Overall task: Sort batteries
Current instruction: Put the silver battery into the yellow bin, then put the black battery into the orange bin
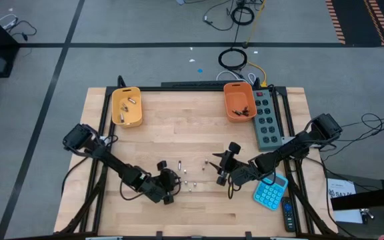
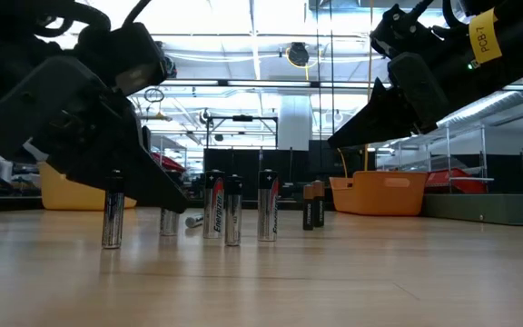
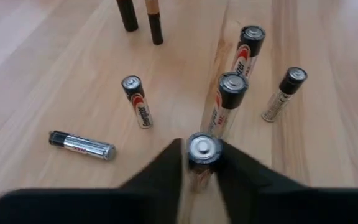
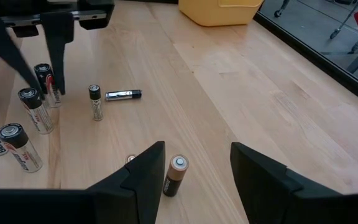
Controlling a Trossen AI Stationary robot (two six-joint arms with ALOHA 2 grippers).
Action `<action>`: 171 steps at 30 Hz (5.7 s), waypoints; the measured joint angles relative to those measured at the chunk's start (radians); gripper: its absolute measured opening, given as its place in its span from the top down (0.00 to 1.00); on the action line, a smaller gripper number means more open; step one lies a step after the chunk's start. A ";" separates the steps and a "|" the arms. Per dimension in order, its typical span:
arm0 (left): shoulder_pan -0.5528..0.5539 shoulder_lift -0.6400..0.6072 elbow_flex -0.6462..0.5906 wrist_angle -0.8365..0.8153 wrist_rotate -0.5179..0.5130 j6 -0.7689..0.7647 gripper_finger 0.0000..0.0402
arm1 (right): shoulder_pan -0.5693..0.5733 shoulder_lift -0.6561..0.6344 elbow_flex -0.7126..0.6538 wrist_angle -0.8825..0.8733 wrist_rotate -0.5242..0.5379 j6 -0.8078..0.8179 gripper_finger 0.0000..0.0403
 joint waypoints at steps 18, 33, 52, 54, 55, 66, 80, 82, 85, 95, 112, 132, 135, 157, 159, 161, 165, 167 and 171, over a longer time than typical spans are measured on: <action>0.121 -0.490 0.000 -0.879 -0.099 -0.154 0.87 | 0.000 0.000 0.000 -0.007 0.000 0.004 0.57; 0.653 -0.809 -0.164 -1.062 -0.195 -0.110 0.87 | 0.000 0.000 0.000 0.002 0.000 -0.005 0.57; 0.607 -0.841 -0.177 -0.673 0.267 0.223 0.42 | 0.000 0.000 0.000 0.001 0.000 -0.003 0.57; 0.496 -0.828 -0.177 -0.630 0.271 0.205 0.42 | 0.000 0.000 0.000 0.001 0.000 -0.002 0.57; 0.439 -0.816 -0.177 -0.611 0.270 0.188 0.42 | 0.000 0.000 0.000 0.001 0.000 -0.001 0.57; -0.014 -0.575 -0.176 -0.290 0.143 -0.101 0.41 | 0.000 0.000 0.000 0.003 0.000 0.016 0.57; -0.189 -0.189 0.019 -0.202 -0.091 0.023 0.41 | 0.000 0.000 0.000 0.015 0.005 0.016 0.57; -0.189 -0.165 0.029 -0.171 -0.091 0.024 0.41 | 0.000 0.000 0.000 0.015 0.004 0.016 0.57; -0.189 -0.131 0.030 -0.108 -0.092 0.028 0.41 | 0.000 0.000 0.000 0.013 0.004 0.016 0.57; -0.188 0.028 0.030 0.063 -0.116 0.027 0.41 | 0.000 0.000 0.000 0.011 0.004 0.010 0.57; -0.158 0.125 0.027 0.150 -0.146 -0.002 0.92 | 0.000 0.000 0.000 0.012 0.003 0.011 0.57; 0.040 -0.658 -0.480 -0.465 -0.655 -0.652 0.92 | -0.003 0.000 0.000 0.025 0.003 -0.001 0.57; 0.115 -0.729 -0.506 -0.489 -0.685 -0.600 0.92 | -0.003 0.000 0.000 0.025 0.003 -0.001 0.57; 0.621 -0.893 -0.506 -0.567 -0.620 -0.424 0.68 | -0.007 0.000 0.000 0.016 -0.001 -0.015 0.57; 0.628 -0.893 -0.506 -0.556 -0.599 -0.412 0.62 | -0.007 0.000 0.000 0.016 -0.002 -0.015 0.57; 0.617 -0.896 -0.506 -0.492 -0.581 -0.326 0.57 | -0.001 0.000 0.000 0.015 -0.002 -0.026 0.57; 0.526 -0.905 -0.506 -0.187 -0.515 0.120 0.55 | 0.033 0.000 0.000 0.035 -0.059 -0.100 0.57; 0.470 -0.905 -0.505 -0.010 -0.464 0.339 0.55 | 0.044 0.000 0.000 0.042 -0.110 -0.113 0.57; 0.378 -0.905 -0.505 0.192 -0.320 0.564 0.56 | 0.052 0.000 0.000 0.045 -0.125 -0.116 0.57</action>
